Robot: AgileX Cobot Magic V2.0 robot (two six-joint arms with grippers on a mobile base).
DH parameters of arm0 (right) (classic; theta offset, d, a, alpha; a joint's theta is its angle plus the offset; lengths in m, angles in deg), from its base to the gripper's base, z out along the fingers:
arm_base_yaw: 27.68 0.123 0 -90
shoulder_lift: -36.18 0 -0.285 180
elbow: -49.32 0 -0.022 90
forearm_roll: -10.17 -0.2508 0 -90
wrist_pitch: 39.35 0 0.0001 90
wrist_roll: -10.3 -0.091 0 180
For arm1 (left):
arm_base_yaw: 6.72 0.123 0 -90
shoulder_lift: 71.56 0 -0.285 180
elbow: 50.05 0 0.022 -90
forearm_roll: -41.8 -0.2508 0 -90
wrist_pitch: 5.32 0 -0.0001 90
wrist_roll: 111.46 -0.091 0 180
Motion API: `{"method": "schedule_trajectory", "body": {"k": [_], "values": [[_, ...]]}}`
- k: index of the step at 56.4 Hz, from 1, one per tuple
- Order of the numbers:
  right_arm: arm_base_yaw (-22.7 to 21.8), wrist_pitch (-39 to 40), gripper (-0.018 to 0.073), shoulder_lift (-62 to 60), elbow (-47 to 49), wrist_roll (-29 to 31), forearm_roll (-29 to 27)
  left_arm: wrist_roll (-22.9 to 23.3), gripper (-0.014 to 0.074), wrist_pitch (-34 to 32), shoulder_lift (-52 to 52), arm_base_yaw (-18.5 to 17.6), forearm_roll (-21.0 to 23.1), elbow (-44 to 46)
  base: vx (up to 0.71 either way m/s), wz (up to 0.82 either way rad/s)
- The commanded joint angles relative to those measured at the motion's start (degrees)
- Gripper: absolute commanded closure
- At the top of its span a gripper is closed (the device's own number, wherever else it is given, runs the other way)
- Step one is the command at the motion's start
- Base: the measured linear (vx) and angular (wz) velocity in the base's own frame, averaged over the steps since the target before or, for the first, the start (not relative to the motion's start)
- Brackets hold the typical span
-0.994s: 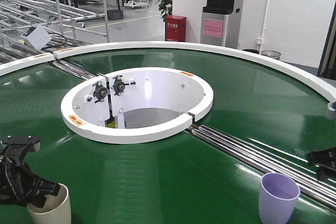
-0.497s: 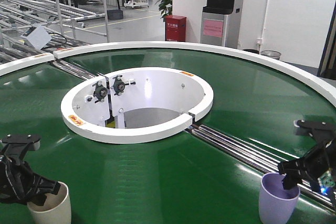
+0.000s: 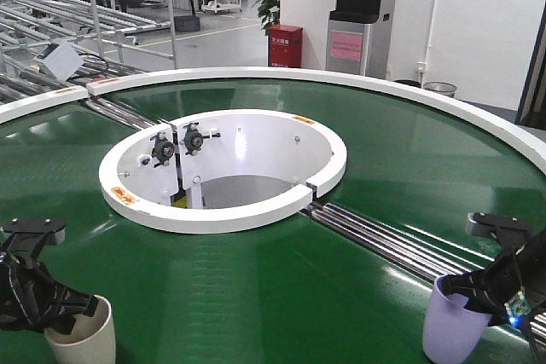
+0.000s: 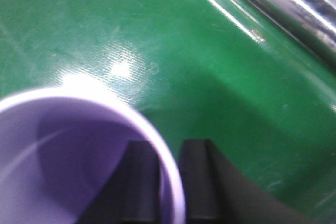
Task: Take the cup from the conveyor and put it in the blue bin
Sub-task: 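Close both grippers on the rims of the two cups, then lift both cups up off the conveyor belt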
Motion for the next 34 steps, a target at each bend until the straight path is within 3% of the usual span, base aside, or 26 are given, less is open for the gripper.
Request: {"method": "schedule_trajectory", "body": {"k": [1, 6, 21, 27, 34], "values": [[-0.41, 1.12, 0.0505, -4.20, 1.84, 0.86, -1.74, -0.07, 0.0604, -2.85, -2.51, 0.08, 0.80, 1.93, 0.00, 0.00], [-0.41, 1.00, 0.0575, -5.56, 1.98, 2.51, -2.42, -0.07, 0.0604, -2.85, -2.61, 0.08, 0.85, 1.93, 0.00, 0.00], [0.39, -1.93, 0.0569, -11.23, 6.77, 2.98, -3.88, -0.02, 0.0604, -2.56, -6.94, 0.08, 0.85, 1.93, 0.00, 0.00], [4.23, 0.72, 0.0568, -15.00, 7.66, 4.24, -2.12, 0.19, 0.0604, -3.64, -11.29, 0.08, 1.16, 1.93, 0.00, 0.00], [11.35, 5.66, 0.0568, -18.79, 7.66, 2.53, 4.97, -0.29, 0.0604, -3.48, -18.67, 0.03, 4.31, 1.93, 0.00, 0.00]]}}
